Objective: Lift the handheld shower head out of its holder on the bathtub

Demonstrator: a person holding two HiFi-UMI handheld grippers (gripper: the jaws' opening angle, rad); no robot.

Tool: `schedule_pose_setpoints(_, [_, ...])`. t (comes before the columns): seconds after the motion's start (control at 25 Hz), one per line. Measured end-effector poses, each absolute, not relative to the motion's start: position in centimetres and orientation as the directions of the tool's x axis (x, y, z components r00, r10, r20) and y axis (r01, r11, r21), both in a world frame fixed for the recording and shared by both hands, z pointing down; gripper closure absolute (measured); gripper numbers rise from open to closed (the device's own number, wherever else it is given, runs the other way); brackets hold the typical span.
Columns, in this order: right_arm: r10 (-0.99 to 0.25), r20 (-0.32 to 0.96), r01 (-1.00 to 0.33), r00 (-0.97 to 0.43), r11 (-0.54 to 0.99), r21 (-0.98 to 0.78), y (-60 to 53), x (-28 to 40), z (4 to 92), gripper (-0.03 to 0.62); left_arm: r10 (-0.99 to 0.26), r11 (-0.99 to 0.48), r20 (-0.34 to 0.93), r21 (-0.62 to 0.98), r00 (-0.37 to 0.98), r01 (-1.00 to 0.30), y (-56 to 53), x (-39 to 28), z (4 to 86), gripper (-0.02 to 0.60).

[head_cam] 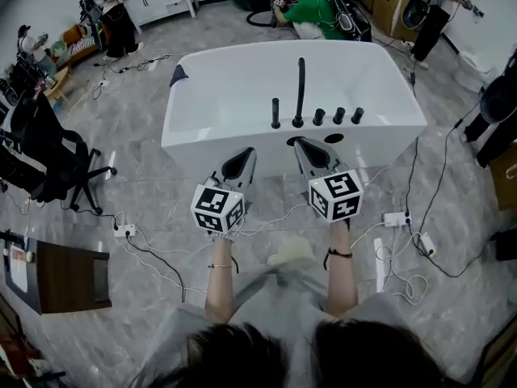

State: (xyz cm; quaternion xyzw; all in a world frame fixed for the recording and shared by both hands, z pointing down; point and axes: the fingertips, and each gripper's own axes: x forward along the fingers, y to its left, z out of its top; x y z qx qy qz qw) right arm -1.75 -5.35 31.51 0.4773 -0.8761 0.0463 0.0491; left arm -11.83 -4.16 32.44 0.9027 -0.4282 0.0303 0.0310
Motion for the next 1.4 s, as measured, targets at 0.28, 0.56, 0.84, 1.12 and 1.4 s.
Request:
schedule_pose_setpoints(0.28, [-0.848,0.125,-0.857,-0.515,0.514,-0.047,-8.9,-0.5,31.7,0.594,-0.742,-0.664,0.09,0.042,0.664,-0.747,-6.6,-9.6,33.3,0.575])
schedule_pose_setpoints(0.56, [-0.831,0.135,-0.841,-0.54,0.537,-0.063,-14.3,0.3,31.8,0.594,-0.752,-0.647,0.093,0.078,0.652,-0.758,-11.9,-8.5,33.7,0.575])
schedule_pose_setpoints(0.84, [-0.771,0.221,-0.795,-0.597,0.605,-0.034,-19.3,0.7,34.5,0.594,-0.768,-0.618,0.127,0.112,0.628,-0.778,-16.8,-7.3,35.4,0.575])
schedule_pose_setpoints(1.12, [-0.729,0.253,-0.766,-0.636,0.636,-0.091,-23.3,1.2,37.2,0.594,-0.787,-0.575,0.165,0.157,0.595,-0.803,-20.3,-6.1,37.8,0.575])
schedule_pose_setpoints(1.4, [-0.703,0.282,-0.752,-0.653,0.647,-0.129,-26.6,1.1,40.2,0.594,-0.786,-0.554,0.2,0.192,0.585,-0.81,-22.9,-6.4,40.4,0.575])
